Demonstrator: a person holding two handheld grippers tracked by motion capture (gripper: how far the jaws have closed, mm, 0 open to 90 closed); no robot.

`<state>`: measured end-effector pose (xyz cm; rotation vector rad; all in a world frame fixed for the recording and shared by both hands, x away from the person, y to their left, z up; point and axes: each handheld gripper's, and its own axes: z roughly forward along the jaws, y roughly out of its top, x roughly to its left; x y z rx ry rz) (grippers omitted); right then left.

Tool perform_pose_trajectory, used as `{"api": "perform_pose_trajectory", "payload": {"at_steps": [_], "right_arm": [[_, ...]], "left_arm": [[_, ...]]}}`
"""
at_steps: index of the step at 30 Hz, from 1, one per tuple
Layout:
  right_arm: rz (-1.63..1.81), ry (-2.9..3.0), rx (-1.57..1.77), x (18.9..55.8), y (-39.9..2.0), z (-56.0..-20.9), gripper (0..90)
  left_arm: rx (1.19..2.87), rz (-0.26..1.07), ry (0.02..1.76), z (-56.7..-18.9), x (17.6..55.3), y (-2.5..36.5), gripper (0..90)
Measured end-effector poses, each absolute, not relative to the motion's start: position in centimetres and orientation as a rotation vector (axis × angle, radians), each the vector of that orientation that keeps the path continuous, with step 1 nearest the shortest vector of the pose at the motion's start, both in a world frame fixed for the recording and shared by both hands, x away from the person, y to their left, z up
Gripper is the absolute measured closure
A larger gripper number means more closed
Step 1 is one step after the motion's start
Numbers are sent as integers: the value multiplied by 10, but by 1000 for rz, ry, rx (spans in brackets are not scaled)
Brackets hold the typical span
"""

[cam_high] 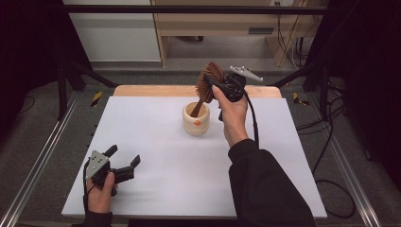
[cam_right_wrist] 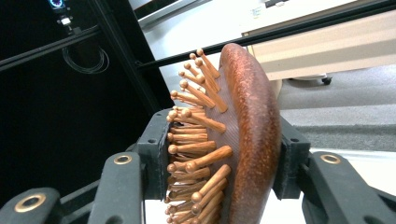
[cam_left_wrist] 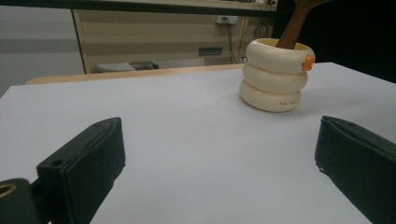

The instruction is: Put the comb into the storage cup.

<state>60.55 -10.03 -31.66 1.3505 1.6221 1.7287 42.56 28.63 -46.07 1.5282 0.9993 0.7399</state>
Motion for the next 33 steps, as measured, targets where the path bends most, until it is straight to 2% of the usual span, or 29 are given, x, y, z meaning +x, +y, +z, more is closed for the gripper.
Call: {"api": "perform_pose_trajectory", "payload": {"at_steps": [33], "right_arm": [[1729, 1623, 1385, 613, -101, -341, 495]], "left_arm": [[1533, 741, 991, -461, 426, 286, 16]]}}
